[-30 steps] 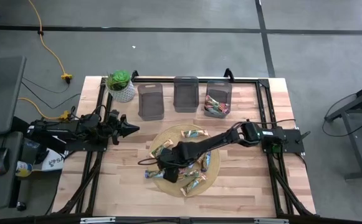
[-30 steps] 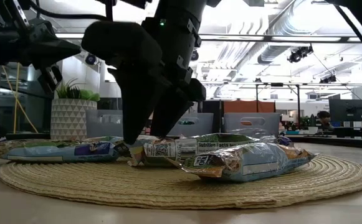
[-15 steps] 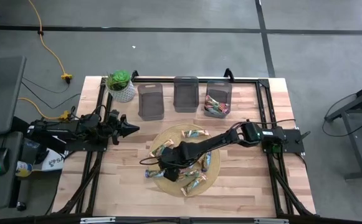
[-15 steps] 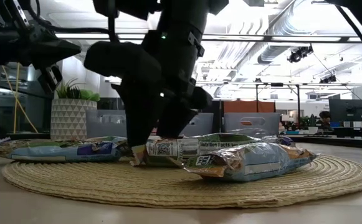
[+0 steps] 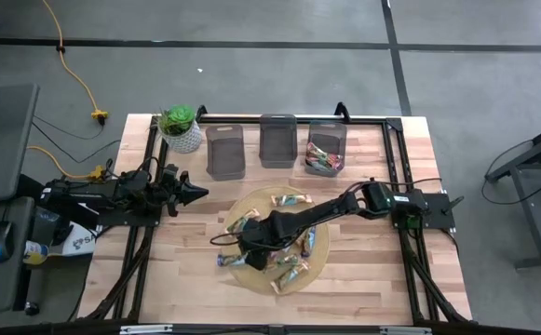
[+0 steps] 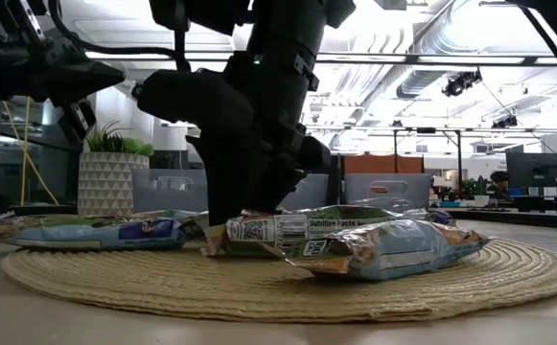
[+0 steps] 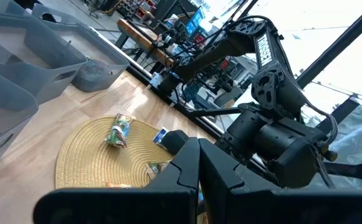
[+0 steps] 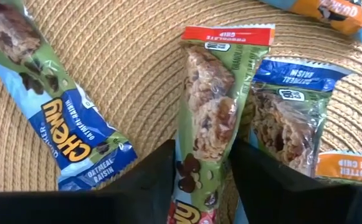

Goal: Pick and place Granola Bars by type
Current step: Put the orange granola bar into the right black bin

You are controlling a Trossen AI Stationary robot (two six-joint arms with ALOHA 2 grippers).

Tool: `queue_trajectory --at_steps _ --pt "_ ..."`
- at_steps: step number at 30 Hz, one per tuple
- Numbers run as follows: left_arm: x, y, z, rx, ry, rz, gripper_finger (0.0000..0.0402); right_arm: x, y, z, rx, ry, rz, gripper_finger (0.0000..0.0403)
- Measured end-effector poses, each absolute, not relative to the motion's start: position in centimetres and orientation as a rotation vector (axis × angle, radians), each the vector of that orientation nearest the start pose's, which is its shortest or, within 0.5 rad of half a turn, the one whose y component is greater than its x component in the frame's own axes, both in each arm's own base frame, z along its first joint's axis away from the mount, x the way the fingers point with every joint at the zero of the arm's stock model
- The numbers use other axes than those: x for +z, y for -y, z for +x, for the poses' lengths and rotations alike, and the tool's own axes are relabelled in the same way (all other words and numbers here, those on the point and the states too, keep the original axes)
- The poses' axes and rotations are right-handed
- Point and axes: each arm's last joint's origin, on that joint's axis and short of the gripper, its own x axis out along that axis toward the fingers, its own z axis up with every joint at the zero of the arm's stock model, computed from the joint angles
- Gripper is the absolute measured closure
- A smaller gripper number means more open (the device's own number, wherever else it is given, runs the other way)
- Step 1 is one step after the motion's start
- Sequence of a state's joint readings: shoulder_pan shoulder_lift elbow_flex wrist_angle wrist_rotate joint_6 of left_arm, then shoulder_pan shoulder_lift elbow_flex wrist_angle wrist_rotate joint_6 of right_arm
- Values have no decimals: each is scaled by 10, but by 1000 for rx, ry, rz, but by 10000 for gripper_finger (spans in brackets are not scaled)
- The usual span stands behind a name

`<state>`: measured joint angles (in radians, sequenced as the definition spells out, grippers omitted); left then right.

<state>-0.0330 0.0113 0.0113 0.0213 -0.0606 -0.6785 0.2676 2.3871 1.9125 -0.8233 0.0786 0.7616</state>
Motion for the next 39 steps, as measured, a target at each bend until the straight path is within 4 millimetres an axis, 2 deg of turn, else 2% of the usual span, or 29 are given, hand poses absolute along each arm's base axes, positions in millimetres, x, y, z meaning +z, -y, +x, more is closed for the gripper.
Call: queue_trajectory --at_steps 14,24,31,39 --pt "169 1 98 19 30 -679 401 154 -124 472 -193 -1202 492 325" --pt "169 1 98 19 30 -679 401 172 -127 483 -46 -1073 542 336" --pt "169 1 98 19 30 -679 401 217 -116 488 -7 -862 511 336" --pt "169 2 98 17 29 -679 401 285 -79 467 -126 -710 366 336"
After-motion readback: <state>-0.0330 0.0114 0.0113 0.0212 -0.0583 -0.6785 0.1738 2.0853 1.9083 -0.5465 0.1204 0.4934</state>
